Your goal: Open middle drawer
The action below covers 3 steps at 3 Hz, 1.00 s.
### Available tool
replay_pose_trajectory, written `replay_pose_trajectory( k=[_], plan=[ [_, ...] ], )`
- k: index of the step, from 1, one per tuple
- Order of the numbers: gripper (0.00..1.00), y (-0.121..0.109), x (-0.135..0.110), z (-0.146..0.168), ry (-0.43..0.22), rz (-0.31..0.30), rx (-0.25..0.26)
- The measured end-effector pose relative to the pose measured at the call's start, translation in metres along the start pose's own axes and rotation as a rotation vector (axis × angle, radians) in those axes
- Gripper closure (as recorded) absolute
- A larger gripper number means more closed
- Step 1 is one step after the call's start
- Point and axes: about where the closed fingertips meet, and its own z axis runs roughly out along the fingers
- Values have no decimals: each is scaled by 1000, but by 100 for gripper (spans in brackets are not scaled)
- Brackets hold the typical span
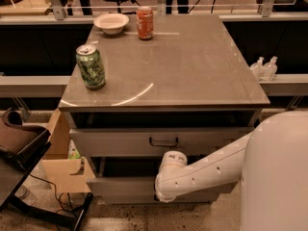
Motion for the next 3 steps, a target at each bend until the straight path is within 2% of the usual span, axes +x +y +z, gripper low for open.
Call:
replay_pose_trajectory(
  k=[1, 2, 3],
  plan=[
    [100, 1, 0, 0, 0, 0, -1],
    [100, 1, 0, 0, 0, 0, -1],
    [100, 10, 0, -9, 4, 17, 20]
  ],
)
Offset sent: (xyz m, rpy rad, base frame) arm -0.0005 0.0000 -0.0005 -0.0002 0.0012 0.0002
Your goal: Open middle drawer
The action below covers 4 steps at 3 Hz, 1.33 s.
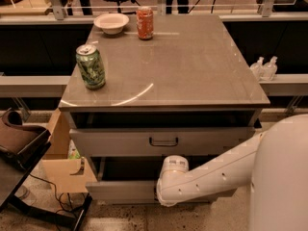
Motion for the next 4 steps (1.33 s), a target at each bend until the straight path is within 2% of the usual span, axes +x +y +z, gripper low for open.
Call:
replay_pose_trajectory(
  k=[1, 4],
  plan=[
    [100, 20, 1, -22, 32, 2, 37],
    [100, 26, 2, -26, 37, 0, 53]
  ],
)
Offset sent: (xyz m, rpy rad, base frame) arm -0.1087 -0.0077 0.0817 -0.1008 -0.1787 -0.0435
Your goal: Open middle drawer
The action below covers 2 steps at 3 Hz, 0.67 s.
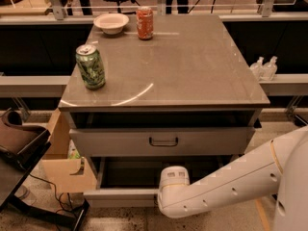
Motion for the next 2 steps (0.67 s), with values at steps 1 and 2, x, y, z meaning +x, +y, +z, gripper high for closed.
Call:
replay_pose_trajectory(
  k=[1, 2],
  plan=[
    [100, 1, 2, -8, 1, -3, 12],
    [100, 1, 3, -9, 1, -3, 12]
  ],
)
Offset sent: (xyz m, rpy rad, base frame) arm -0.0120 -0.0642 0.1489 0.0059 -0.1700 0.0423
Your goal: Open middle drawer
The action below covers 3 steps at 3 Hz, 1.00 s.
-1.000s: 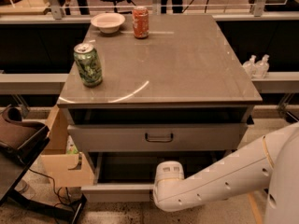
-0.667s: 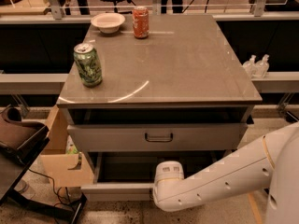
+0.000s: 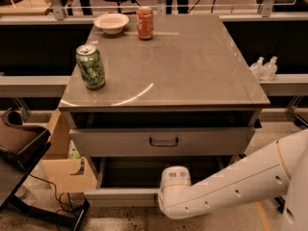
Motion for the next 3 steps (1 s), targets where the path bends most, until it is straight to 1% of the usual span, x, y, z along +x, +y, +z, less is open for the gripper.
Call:
replay_pose_trajectory(
  k=[1, 2, 3],
  plan=[
    [100, -10, 16, -33, -8, -10, 39],
    [100, -26, 40, -76, -27, -9, 93],
    [100, -39, 58, -100, -43, -17, 133]
  ],
)
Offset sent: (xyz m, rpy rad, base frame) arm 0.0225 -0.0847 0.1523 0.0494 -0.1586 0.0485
